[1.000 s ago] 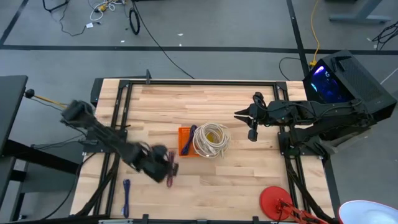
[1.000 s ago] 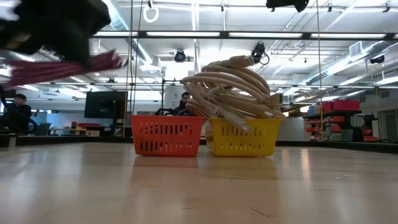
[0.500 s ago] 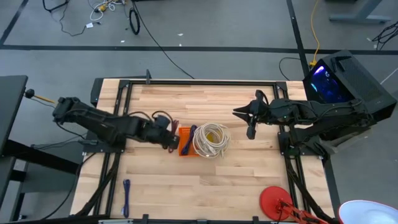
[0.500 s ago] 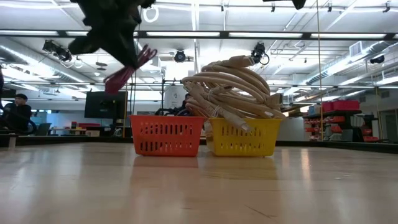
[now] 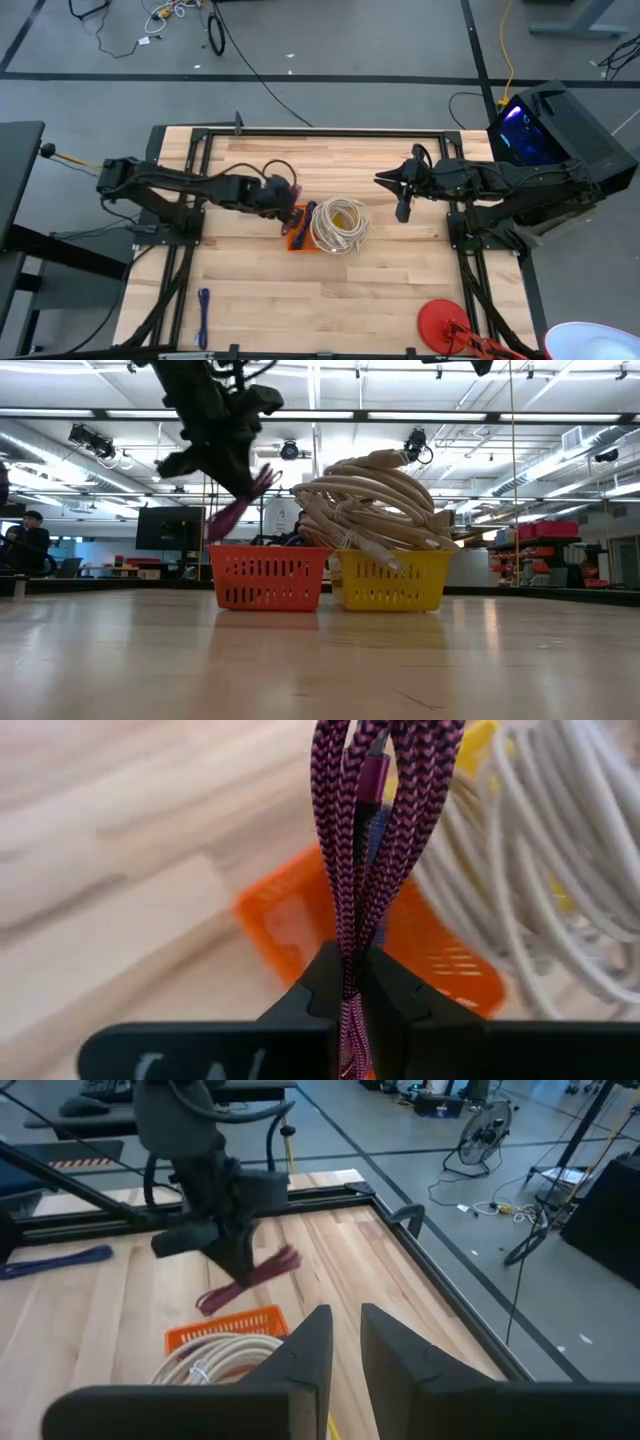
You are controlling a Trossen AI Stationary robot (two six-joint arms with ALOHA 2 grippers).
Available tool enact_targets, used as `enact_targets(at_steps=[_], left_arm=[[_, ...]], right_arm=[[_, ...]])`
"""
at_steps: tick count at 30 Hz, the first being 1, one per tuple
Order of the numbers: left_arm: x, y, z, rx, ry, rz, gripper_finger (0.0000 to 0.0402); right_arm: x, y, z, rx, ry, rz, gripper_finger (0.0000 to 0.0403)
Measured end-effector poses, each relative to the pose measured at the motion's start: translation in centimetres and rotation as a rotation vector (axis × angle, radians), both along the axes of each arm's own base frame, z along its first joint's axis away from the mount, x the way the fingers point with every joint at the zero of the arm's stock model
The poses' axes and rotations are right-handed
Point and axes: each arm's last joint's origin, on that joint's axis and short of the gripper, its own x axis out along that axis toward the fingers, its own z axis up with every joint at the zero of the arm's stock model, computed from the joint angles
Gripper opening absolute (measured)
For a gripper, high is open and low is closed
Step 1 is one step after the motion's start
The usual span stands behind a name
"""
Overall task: Pick & Place USB Port
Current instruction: Put the pink charger cable into the orange bin, then put the blue charger cable into the orange bin
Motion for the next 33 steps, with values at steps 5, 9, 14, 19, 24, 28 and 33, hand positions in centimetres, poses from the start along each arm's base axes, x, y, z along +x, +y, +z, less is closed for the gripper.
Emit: enact_targets(at_steps=[5,9,14,19,24,28,33], left_arm=[[2.2,0.3,-1.2,-0.05,-0.08,-0.019,0.002],[3.5,0.5,-2.2,-0.077,-0.11,-0.019,0.002],[4.2,0.2,-3.9,-0.139,-0.066,-0.049,0.002],[4.6,-0.1,-5.2,-0.164,-0.025,-0.045,0.002],[4.6,0.2,-5.1,-0.163,-0.031,-0.027,0.007],[4.7,0.6,-4.9,-0.17,-0.047,-0.028,0.0131],[4.7,0.9,-4.9,-0.214,-0.054,-0.041,0.0175]], right_arm=[[0.0,-0.1,0.0,-0.01,0.005,-0.019,0.0061],[0.0,-0.2,-0.1,-0.009,0.008,-0.024,0.0061],[0.0,-0.2,-0.1,-0.01,0.011,-0.023,0.0061],[-0.1,-0.2,-0.2,-0.014,0.024,-0.022,0.0061],[-0.1,-0.2,-0.2,-0.015,0.024,-0.021,0.0061],[-0.1,-0.2,-0.2,-0.015,0.024,-0.021,0.0061],[-0.1,-0.2,-0.2,-0.016,0.028,-0.021,0.0061]])
